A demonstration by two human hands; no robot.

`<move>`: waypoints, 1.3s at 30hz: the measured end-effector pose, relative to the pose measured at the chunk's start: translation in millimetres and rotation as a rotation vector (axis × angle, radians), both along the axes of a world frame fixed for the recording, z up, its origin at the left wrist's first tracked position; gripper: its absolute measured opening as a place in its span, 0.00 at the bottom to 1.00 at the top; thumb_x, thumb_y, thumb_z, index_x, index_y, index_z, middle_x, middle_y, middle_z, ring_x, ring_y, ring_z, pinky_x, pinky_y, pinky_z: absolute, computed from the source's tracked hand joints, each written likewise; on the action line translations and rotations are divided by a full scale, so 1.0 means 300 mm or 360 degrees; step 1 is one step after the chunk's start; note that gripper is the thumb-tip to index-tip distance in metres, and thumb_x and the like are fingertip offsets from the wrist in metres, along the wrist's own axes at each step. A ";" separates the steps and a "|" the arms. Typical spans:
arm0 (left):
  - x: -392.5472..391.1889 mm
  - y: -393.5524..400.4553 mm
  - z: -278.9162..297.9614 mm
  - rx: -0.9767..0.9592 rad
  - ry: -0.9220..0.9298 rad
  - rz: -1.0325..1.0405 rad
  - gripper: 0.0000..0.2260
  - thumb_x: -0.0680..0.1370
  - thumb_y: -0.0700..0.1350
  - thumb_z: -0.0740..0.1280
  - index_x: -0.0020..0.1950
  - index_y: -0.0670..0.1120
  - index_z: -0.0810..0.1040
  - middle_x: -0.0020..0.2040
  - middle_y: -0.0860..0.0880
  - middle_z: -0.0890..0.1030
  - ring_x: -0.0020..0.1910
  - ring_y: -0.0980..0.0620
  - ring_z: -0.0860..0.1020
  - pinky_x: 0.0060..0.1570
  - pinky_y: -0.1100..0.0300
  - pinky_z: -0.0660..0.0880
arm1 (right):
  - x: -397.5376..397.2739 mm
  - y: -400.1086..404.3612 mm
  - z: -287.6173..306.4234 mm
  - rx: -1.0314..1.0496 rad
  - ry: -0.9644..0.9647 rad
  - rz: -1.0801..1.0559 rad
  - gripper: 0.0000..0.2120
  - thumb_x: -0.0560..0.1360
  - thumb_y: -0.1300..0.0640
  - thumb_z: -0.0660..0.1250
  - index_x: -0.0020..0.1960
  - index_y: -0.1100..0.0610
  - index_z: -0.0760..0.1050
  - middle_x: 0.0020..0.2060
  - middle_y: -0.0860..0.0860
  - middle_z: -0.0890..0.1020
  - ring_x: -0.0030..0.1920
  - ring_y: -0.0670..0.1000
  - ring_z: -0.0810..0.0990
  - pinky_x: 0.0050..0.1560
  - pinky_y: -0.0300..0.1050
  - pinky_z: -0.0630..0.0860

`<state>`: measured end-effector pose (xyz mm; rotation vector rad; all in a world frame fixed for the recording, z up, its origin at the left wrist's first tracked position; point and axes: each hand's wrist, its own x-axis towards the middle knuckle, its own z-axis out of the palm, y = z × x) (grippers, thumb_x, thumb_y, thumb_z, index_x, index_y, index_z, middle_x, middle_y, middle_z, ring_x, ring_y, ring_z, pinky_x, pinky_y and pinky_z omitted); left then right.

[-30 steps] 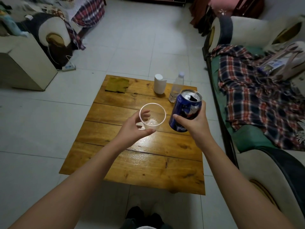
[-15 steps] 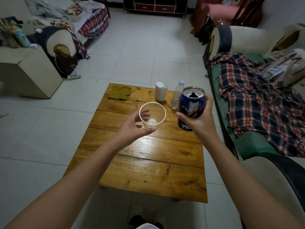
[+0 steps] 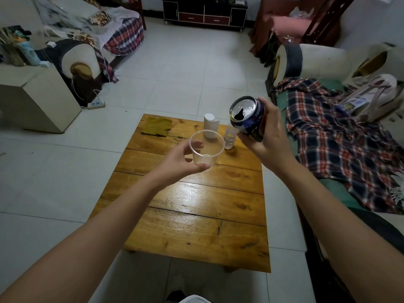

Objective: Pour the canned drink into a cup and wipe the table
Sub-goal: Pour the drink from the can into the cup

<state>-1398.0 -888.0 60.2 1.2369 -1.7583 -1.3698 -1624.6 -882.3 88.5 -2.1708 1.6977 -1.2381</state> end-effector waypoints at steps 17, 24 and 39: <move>-0.036 0.018 -0.012 -0.0015 0.0042 -0.0010 0.31 0.67 0.41 0.76 0.66 0.51 0.68 0.57 0.50 0.76 0.56 0.57 0.74 0.48 0.64 0.75 | -0.001 0.036 -0.047 -0.0163 0.0365 -0.0137 0.37 0.65 0.56 0.74 0.67 0.52 0.58 0.59 0.61 0.71 0.58 0.60 0.70 0.60 0.51 0.66; -0.035 0.019 -0.007 -0.0026 0.0041 0.0004 0.29 0.66 0.40 0.76 0.64 0.52 0.69 0.56 0.51 0.76 0.55 0.60 0.74 0.48 0.64 0.74 | -0.005 0.037 -0.040 -0.0253 0.0452 -0.0144 0.36 0.66 0.56 0.74 0.68 0.54 0.60 0.58 0.56 0.69 0.57 0.54 0.67 0.59 0.55 0.69; -0.040 0.013 -0.014 -0.0010 0.0033 -0.0002 0.28 0.67 0.39 0.75 0.63 0.51 0.68 0.55 0.52 0.75 0.51 0.61 0.73 0.43 0.67 0.72 | -0.009 0.030 -0.030 -0.0268 0.0535 -0.0155 0.37 0.64 0.58 0.75 0.68 0.52 0.61 0.58 0.58 0.72 0.56 0.57 0.70 0.59 0.54 0.68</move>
